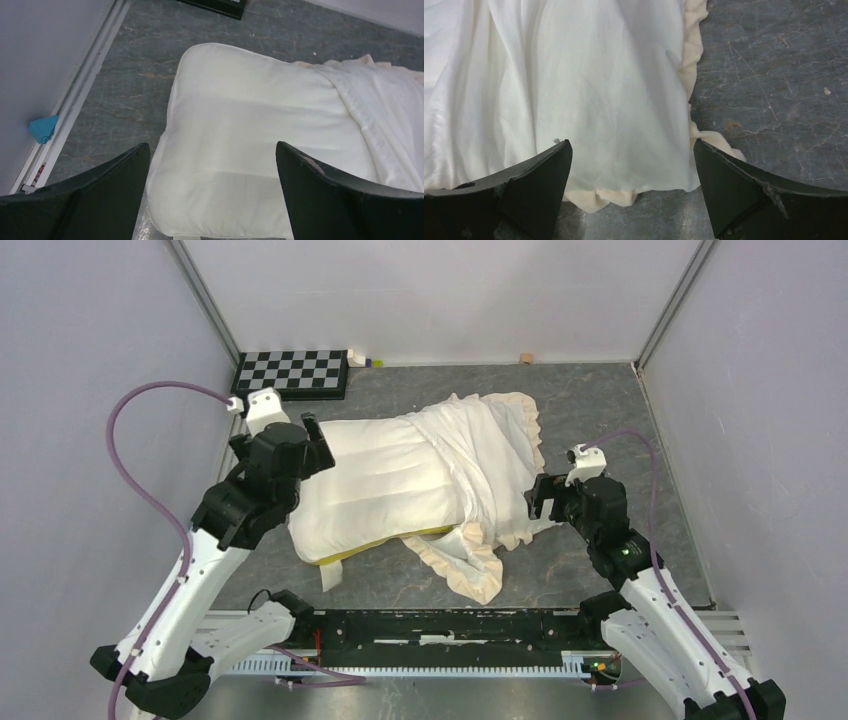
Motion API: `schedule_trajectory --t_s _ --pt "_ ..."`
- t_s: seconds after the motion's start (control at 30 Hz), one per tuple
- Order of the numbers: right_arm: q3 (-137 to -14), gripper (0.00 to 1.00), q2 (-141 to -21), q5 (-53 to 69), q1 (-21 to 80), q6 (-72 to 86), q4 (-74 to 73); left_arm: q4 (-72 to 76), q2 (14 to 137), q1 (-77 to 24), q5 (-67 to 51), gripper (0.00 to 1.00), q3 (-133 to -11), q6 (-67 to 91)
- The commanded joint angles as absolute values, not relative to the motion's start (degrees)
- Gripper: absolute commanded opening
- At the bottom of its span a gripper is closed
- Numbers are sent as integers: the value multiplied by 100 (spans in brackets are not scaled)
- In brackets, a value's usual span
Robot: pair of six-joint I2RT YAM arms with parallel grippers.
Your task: Remove the pillowcase from the pillow
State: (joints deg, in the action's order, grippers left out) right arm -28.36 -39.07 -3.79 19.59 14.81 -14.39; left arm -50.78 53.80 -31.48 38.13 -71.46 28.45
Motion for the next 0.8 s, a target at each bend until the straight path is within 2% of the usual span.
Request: schedule_trajectory --t_s 0.0,0.17,0.27,0.4,0.5,0.67,0.77 --pt "-2971 98 -3830 -615 1942 1539 -1357 -4847 5048 -3166 4343 100 -7225 3283" --pt "-2967 98 -3826 -672 1938 1539 -1386 -3842 4943 -3166 1204 100 -6288 4516" --pt "-2936 98 -3781 -622 1938 1562 -1347 -3007 5094 -3313 145 99 -5654 4997" --pt "-2945 98 -3730 -612 1936 1556 -1404 -3075 5569 -3801 568 100 -5486 5117" --pt "-2903 98 -3655 -642 1941 1580 -1415 -2943 5724 -4075 641 100 -5080 5987" --pt "-2814 98 -3560 -640 1935 1684 -1322 -2030 4961 -4617 1213 100 -3803 7727" --pt "-2771 98 -3530 -641 1939 1683 -1251 -2118 4607 -4755 1783 100 -3548 7967"
